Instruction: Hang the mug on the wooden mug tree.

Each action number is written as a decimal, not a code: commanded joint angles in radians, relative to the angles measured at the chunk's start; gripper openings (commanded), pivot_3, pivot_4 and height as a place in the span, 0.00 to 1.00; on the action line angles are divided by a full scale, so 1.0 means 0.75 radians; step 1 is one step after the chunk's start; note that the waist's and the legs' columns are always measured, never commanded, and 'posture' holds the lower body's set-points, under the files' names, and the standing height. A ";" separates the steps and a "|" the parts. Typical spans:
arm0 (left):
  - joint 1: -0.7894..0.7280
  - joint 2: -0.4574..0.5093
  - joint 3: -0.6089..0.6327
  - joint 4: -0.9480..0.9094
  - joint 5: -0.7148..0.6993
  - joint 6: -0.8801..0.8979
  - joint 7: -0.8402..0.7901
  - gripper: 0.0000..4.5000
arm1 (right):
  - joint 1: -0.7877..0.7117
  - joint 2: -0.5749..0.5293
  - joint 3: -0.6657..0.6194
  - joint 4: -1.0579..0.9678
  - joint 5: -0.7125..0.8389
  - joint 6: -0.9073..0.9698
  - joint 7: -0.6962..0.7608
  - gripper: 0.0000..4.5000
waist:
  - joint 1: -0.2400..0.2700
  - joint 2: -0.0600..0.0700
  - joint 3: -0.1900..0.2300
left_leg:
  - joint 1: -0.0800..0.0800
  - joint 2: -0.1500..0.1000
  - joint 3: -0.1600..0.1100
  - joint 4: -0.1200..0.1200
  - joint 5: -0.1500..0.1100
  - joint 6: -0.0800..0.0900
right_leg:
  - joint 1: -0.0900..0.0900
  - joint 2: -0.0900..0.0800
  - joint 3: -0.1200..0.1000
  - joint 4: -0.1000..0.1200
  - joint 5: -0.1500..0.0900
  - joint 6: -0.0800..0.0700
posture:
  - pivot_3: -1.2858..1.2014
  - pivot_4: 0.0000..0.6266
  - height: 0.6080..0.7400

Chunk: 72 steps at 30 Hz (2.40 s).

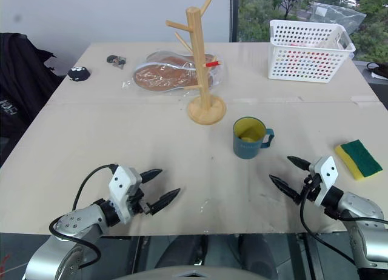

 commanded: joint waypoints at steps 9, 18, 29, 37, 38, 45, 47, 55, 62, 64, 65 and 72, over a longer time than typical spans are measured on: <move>0.010 -0.005 -0.004 -0.032 -0.013 -0.058 -0.023 1.00 | 0.029 0.025 0.005 -0.063 -0.002 -0.026 -0.077 0.99 | 0.000 0.000 0.000 | 0.000 0.000 0.000 0.000 0.000 0.000 | 0.000 0.000 0.000 0.000 0.000 0.000 | 0.52 0.24 1.00; -0.019 0.005 0.022 -0.012 -0.023 -0.069 -0.048 1.00 | 0.001 0.053 0.026 -0.072 -0.021 -0.028 -0.155 0.99 | 0.000 0.000 0.000 | 0.000 0.000 0.000 0.000 0.000 0.000 | 0.000 0.000 0.000 0.000 -0.002 -0.003 | 0.52 0.24 1.00; -0.253 0.087 0.020 -0.123 -0.243 0.051 -0.174 1.00 | -0.232 0.169 0.083 0.039 -0.116 -0.009 -0.372 0.99 | -0.001 0.001 0.001 | 0.000 0.000 0.000 0.000 0.000 0.000 | -0.001 0.004 -0.001 0.000 -0.002 -0.003 | 0.52 0.24 1.00; -0.442 0.184 -0.021 -0.225 -0.355 0.223 -0.169 1.00 | -0.350 0.252 0.142 0.149 -0.187 -0.057 -0.435 0.99 | -0.003 0.001 0.001 | -0.001 -0.001 0.000 -0.002 0.000 -0.001 | -0.002 0.005 0.000 0.000 0.001 0.001 | 0.52 0.24 1.00; -0.456 0.186 -0.025 -0.229 -0.359 0.233 -0.165 1.00 | -0.359 0.258 0.147 0.164 -0.192 -0.064 -0.437 0.99 | -0.004 0.001 0.001 | -0.001 -0.001 0.000 -0.002 0.000 -0.001 | -0.002 0.005 0.000 0.000 0.001 0.001 | 0.52 0.24 1.00; -0.428 0.187 -0.017 -0.197 -0.333 0.188 -0.189 1.00 | -0.404 0.279 0.153 0.242 -0.187 -0.122 -0.406 0.32 | -0.018 0.003 0.002 | -0.001 -0.001 0.000 -0.002 0.000 -0.001 | -0.002 0.005 0.001 -0.001 0.001 0.001 | 0.52 0.24 1.00; -0.406 0.191 -0.011 -0.184 -0.321 0.163 -0.204 1.00 | -0.424 0.278 0.158 0.268 -0.190 -0.146 -0.389 0.14 | -0.024 0.003 0.002 | -0.001 -0.001 0.000 -0.002 0.000 -0.001 | -0.002 0.005 0.001 -0.001 0.001 0.001 | 0.52 0.24 1.00; -0.363 0.186 0.013 -0.136 -0.297 0.089 -0.228 1.00 | -0.495 0.272 0.160 0.350 -0.171 -0.203 -0.315 0.01 | -0.032 0.003 0.002 | -0.001 -0.001 0.000 -0.002 0.000 0.000 | -0.002 0.006 0.001 -0.001 0.001 0.001 | 0.52 0.24 1.00; -0.345 0.160 0.013 -0.104 -0.271 0.041 -0.213 1.00 | -0.513 0.255 0.160 0.372 -0.180 -0.222 -0.281 0.01 | -0.032 0.003 0.003 | -0.001 -0.001 0.000 -0.003 0.000 0.000 | -0.002 0.005 0.001 -0.001 0.001 0.001 | 0.52 0.24 1.00; -0.346 0.154 0.012 -0.101 -0.271 0.037 -0.209 1.00 | -0.515 0.251 0.163 0.375 -0.180 -0.225 -0.273 0.01 | -0.032 0.004 0.003 | -0.001 -0.001 0.000 -0.003 0.000 0.000 | -0.002 0.005 0.001 -0.001 0.001 0.001 | 0.52 0.24 1.00; -0.347 0.151 0.010 -0.100 -0.270 0.036 -0.206 1.00 | -0.515 0.248 0.166 0.377 -0.183 -0.223 -0.267 0.01 | -0.032 0.004 0.003 | -0.001 -0.001 0.000 -0.003 0.000 0.000 | -0.002 0.005 0.001 -0.001 0.001 0.001 | 0.52 0.24 1.00; -0.371 0.146 -0.001 -0.129 -0.277 0.070 -0.176 1.00 | -0.528 0.236 0.172 0.412 -0.186 -0.204 -0.241 0.33 | -0.032 0.004 0.003 | -0.001 -0.001 0.000 -0.003 0.000 0.000 | -0.002 0.005 0.001 -0.001 0.001 0.001 | 0.52 0.24 1.00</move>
